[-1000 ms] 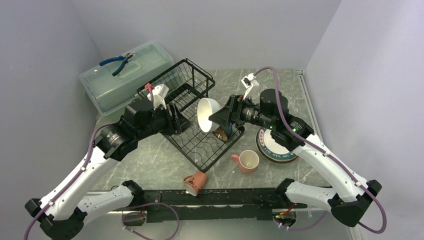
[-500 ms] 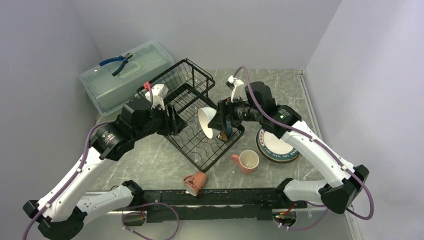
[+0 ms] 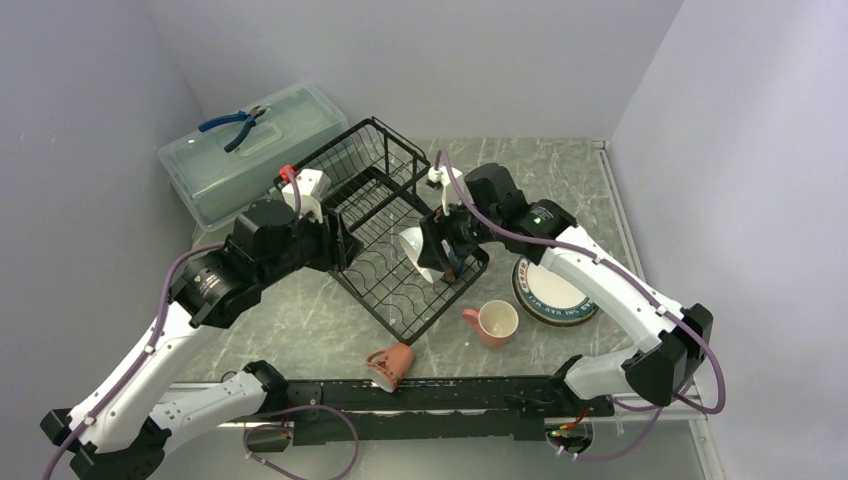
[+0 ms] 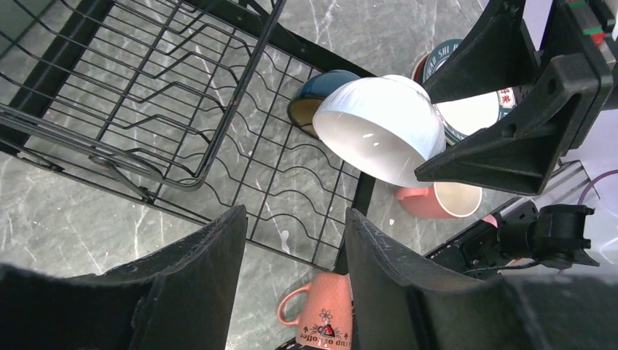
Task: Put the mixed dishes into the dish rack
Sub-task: Insert the bowl into the dish rack.
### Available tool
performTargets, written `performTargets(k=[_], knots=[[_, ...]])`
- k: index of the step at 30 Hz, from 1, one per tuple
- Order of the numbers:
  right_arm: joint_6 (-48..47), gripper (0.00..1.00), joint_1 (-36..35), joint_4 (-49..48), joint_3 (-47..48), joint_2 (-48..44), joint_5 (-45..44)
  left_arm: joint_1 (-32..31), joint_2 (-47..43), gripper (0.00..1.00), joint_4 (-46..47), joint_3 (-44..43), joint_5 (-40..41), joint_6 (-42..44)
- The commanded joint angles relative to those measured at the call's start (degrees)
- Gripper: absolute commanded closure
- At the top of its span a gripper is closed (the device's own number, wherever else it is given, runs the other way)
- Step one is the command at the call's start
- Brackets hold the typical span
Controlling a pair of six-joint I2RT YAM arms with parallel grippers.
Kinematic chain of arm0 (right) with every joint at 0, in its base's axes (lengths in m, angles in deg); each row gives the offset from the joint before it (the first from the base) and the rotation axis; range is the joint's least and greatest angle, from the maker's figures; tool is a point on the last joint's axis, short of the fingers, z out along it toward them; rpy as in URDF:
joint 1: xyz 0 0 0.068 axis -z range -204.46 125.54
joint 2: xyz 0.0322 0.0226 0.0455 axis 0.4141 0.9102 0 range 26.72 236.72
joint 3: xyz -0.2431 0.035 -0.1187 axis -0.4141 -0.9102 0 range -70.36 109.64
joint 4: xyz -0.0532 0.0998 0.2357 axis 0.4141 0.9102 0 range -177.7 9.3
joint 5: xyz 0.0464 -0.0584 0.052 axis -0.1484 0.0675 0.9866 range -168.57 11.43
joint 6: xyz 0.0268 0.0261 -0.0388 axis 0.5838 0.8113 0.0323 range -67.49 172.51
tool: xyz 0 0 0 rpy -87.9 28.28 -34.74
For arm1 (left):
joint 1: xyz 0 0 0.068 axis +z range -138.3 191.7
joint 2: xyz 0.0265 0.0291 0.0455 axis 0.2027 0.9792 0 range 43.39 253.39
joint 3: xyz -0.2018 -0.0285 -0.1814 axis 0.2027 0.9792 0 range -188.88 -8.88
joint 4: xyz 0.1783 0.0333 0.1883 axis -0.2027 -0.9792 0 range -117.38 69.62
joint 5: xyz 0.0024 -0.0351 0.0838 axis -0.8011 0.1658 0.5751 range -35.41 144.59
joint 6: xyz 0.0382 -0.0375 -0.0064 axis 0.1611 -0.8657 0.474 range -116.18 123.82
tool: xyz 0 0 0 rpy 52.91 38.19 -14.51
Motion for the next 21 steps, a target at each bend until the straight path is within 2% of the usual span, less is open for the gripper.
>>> performTargets(k=[1,21], knots=[[-4.59,1.0,-1.02,-4.83,1.59,0.05,-1.24,-0.22,-1.46,0.43,0.87,1.05,2.72,2.28],[-10.32,1.0,-7.19,-9.89,-2.89,8.51,-6.19,-0.22,-1.78,0.43,0.4,2.17,4.37,3.31]])
